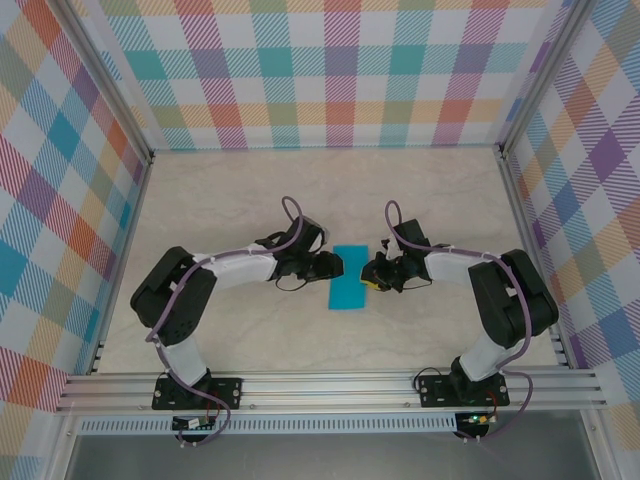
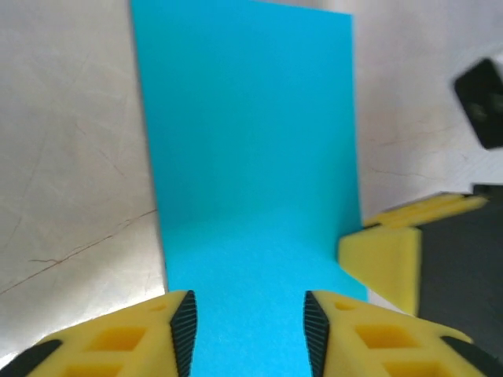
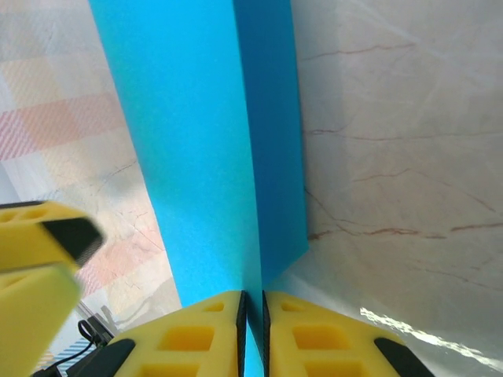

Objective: Fold a paper plane with a square sheet of paper (pick it up from the middle)
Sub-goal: Third fold the triangle at the center of the table.

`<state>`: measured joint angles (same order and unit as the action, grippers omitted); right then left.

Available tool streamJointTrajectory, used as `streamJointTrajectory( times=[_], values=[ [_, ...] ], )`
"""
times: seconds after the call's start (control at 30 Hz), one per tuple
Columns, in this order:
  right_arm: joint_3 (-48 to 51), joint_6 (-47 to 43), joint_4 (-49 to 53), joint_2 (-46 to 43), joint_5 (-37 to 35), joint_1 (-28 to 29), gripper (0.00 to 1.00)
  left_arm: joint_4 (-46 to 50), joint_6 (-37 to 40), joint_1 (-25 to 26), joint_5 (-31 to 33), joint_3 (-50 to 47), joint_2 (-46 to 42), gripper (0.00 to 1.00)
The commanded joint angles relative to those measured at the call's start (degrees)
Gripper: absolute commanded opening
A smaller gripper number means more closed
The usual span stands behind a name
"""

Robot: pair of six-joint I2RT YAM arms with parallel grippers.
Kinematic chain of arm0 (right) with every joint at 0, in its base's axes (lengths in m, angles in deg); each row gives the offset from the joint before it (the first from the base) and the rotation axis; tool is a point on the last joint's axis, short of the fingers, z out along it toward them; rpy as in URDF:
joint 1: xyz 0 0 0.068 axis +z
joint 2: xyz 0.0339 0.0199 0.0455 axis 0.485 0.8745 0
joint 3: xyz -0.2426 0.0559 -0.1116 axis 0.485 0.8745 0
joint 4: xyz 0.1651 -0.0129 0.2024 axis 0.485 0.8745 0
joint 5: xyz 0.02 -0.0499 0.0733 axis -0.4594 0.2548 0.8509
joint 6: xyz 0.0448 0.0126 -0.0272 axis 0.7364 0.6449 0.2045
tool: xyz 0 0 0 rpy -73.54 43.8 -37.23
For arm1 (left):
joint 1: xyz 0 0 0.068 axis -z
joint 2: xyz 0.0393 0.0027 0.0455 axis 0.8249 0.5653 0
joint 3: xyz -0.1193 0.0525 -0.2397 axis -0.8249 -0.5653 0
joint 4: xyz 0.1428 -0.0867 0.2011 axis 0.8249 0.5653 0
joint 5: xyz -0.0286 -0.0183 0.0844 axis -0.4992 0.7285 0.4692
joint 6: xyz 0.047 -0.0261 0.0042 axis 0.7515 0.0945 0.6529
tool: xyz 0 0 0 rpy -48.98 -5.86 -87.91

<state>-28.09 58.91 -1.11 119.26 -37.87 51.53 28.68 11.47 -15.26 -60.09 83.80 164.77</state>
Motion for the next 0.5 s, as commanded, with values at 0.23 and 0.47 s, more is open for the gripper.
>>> streamJointTrajectory(
  times=[0.23,0.47],
  values=[
    [-2.9,1.3,2.9,0.4,2.5,-0.3,0.14,8.8,17.0,12.0,12.9,-2.0,-7.9,0.61],
    [-3.1,1.1,3.5,0.4,2.5,-0.2,0.15,14.2,24.5,23.1,27.8,1.7,-4.0,0.64]
  ],
)
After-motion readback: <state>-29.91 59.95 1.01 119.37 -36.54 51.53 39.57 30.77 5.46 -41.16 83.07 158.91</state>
